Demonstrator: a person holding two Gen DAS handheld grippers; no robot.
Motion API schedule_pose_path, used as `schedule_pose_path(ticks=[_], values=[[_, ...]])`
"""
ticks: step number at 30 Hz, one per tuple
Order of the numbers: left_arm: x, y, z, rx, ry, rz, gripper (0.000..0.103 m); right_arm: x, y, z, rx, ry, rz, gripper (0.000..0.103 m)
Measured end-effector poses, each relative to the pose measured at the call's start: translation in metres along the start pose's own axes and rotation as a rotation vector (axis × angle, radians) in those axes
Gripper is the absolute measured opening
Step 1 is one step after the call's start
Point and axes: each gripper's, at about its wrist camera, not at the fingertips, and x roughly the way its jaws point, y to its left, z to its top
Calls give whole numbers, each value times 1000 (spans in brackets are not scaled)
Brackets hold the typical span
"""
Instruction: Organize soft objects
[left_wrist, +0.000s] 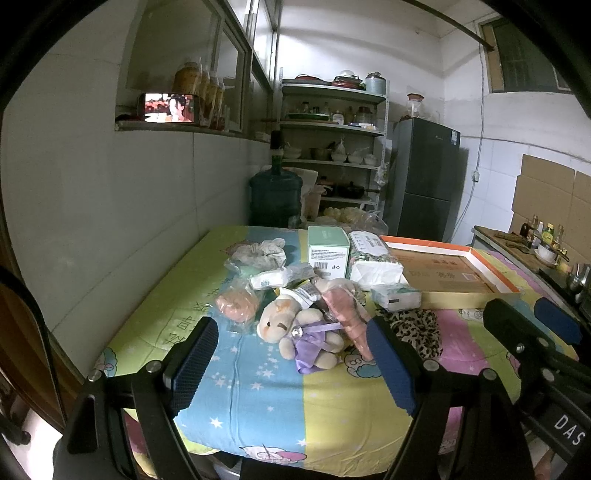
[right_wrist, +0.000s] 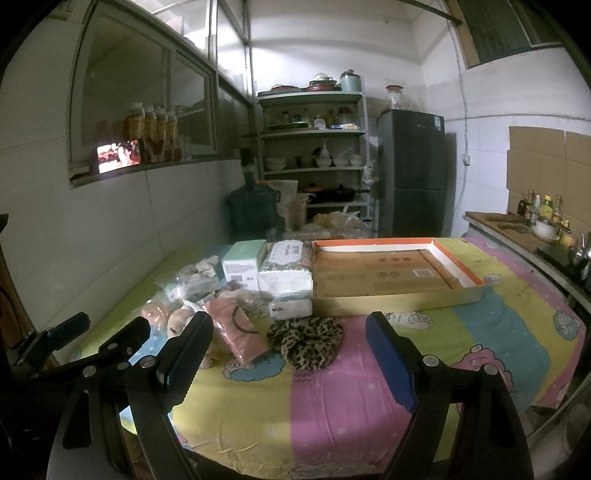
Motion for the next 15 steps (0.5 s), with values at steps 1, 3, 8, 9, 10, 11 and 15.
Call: schedule_pose_path(ticks=[1,3,8,9,10,11,15], values=[[0,0,0,-1,0,0,83,0,0,0,0,0,0,86],[0,0,-1,-1,1,0,83,1,-2,0,0,1,1,86],[0,1,-2,-2,2,0,83,-1,6,0,-1,2,2,86],[0,1,-3,-2,2,1,83,-4,8,-1,-1,2,2,86],[0,1,-2,-2,2,0,83,-4,8,-1,-1,2,2,86],[0,1,-2,-2,2,0,83,-4,8,-1,-1,2,1,86],[0,1,-1,-3,3,-1,83,-3,7,-1,-1,2,2,86]])
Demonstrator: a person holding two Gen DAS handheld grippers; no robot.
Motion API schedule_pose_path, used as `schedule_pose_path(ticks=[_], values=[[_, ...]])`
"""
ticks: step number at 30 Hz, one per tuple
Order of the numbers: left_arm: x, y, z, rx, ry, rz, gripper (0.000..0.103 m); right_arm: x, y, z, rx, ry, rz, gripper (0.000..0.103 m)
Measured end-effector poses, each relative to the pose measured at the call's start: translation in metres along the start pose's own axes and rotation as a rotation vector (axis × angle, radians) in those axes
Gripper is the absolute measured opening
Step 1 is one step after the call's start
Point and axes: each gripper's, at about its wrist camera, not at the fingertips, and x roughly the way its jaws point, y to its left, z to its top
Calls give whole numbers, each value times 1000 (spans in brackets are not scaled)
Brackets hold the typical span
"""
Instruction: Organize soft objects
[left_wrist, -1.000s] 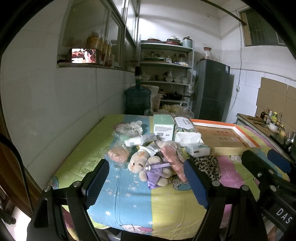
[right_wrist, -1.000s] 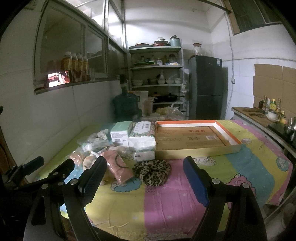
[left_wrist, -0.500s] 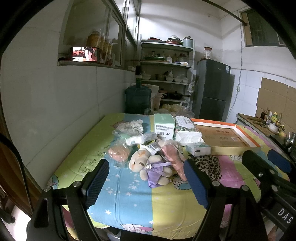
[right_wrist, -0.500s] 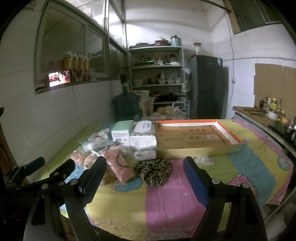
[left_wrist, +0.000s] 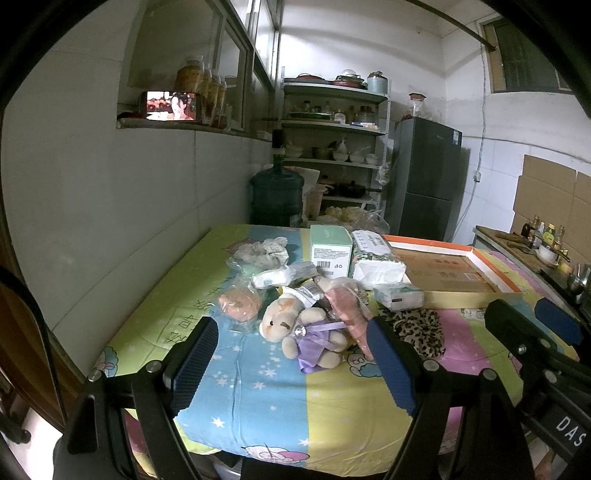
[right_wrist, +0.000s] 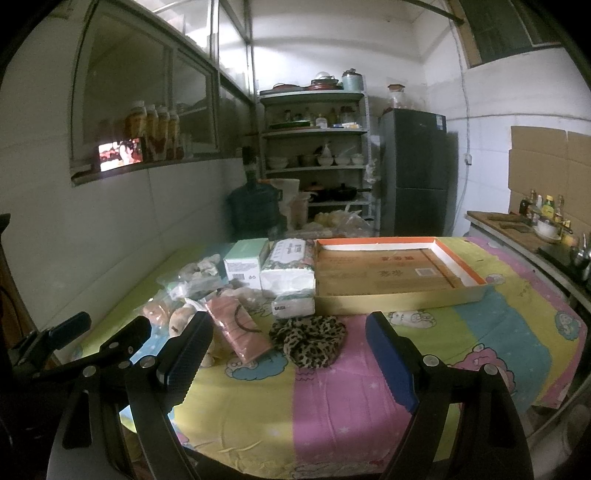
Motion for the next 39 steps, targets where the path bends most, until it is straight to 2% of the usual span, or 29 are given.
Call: schedule_pose_path(ticks=[11,16,20,24,27,32,37,38,39], values=[[3,3,-6,-2,8,6,83,1,13,-6,3,7,24,86],[16,5,-9,0,21,21,83,9,18,-8,7,22,43,86],[27,5,-8,6,28,35,83,22,12,-9,18,39,53,86],[36,15,-14,14,-1,54,83,39,5,-13,6,67,57,86],[44,27,-20,-1,-11,32,83,55,2,-20,-8,100,70,86],[57,46,-26,-51,0,-13,83,87,6,-24,-34,153,163,86],[63,50,-25,-40,1,-38,83,118,25,-17,-137,167,282,85],[64,50,-25,-33,0,-41,83,124,27,-15,-157,171,290,82],[67,51,-25,-30,5,-48,83,131,30,-14,-176,177,301,75]])
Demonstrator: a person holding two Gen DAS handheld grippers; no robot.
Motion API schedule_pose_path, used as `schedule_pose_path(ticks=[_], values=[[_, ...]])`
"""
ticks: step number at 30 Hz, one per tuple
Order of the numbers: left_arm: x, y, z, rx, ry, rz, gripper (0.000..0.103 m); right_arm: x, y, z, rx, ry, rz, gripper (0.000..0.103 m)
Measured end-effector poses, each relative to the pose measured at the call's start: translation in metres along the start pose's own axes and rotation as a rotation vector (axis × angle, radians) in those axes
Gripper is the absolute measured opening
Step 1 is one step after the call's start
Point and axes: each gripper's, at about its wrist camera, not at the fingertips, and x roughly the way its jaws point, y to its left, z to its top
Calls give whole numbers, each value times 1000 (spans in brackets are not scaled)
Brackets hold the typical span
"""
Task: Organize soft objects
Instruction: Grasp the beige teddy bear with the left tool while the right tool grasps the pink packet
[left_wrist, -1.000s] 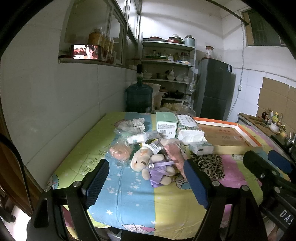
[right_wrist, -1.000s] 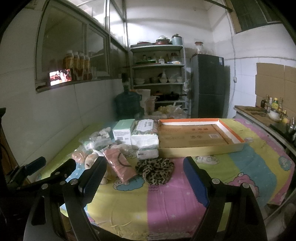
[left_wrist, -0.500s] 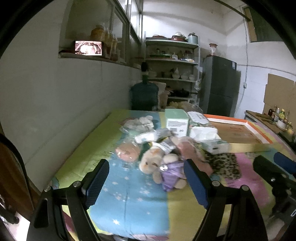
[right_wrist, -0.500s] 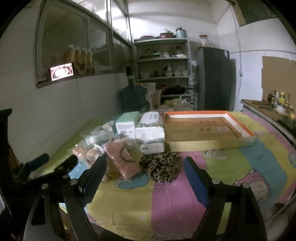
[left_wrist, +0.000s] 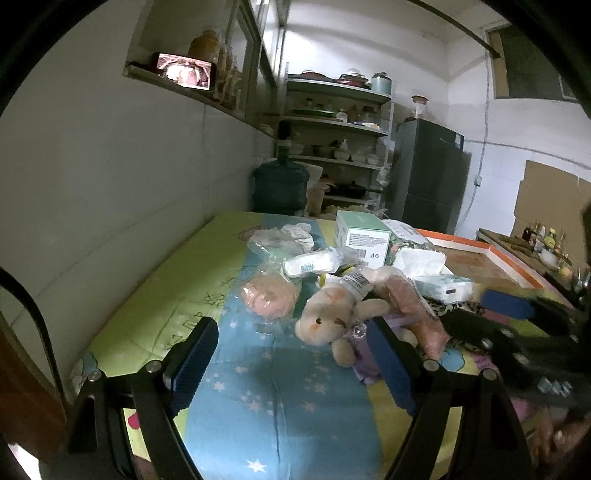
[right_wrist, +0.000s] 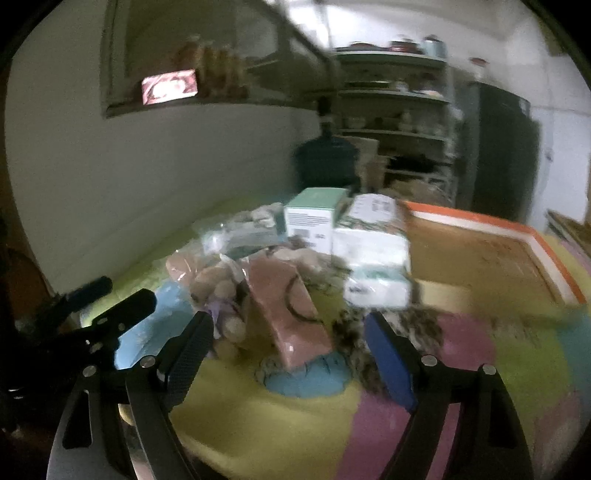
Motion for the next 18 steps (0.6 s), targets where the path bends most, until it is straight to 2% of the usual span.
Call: schedule_pose_path(ticks=[2,3,8,14,17,18], values=[[3,3,0,-3,11,-10,83,15,-3,5,-22,30,38,64],[7,4,1,-7,19,-16,83,22,-6,6,-27,46,60,61],[17,8,3,-16,47,-40,83,50,-9,10,-55,107,121,61],[34,11,3,-46,108,-74,83,75,-10,11,-70,171,126,61],[44,10,2,-50,136,-85,83,80,-18,11,-19,198,189,45],[47,9,1,-51,145,-91,83,80,-19,11,-10,199,194,45]])
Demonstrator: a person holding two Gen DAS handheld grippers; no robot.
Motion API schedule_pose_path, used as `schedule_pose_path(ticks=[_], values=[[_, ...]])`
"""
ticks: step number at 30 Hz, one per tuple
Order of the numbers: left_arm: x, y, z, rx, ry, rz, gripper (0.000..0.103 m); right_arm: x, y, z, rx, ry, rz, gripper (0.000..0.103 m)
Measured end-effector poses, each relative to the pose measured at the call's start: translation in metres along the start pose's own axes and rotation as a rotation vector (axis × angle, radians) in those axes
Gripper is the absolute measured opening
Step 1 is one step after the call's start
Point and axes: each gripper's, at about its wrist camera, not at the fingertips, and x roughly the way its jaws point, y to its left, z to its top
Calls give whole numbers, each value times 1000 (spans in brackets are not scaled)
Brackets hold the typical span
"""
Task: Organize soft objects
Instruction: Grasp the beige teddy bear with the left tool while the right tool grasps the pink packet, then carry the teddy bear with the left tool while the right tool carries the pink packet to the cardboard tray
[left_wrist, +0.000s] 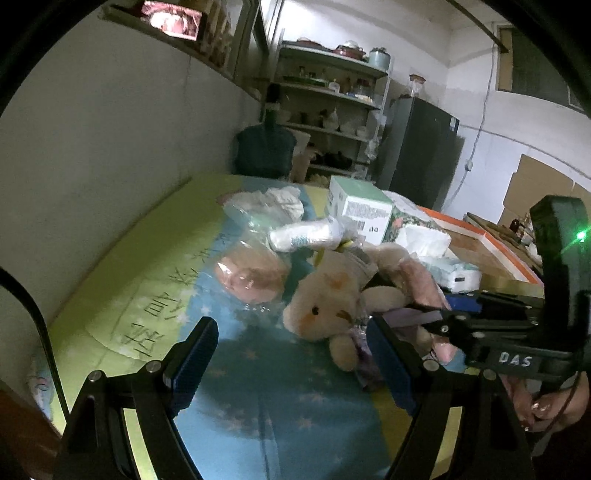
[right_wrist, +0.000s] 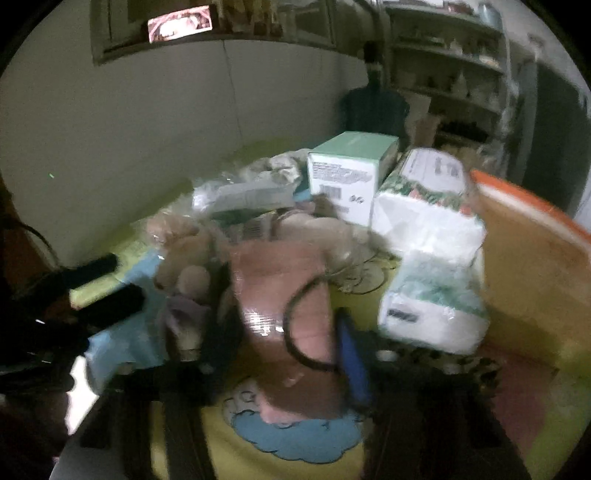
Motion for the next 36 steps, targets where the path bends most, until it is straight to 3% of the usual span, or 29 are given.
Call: schedule_pose_path(ticks=[4,8,15,16,17,18,22,36], values=[[11,-6,1,3,28,-27,83,-6,-2,-3,8,-20,15,43],[20,-11,2,-5,38,-44,83,-30,-3,-4,48,-111,58,43],[38,-20,2,-79,85,-125,83,-63,0,-11,102,-188,99,43],[39,-22,2,-81,81,-136,81,-64,1,-12,104,-193,98,43],[38,-25,2,-77,76,-150,65,-65,2,-14,106,-196,93,43],[39,-27,2,-73,77,-182,62,-67,3,-15,106,-197,87,43],[32,-33,3,-59,52,-170,52,-74,2,-19,120,-202,79,43],[-3,-41,14,-10,-26,-159,49,-93,1,-18,121,-244,84,43]])
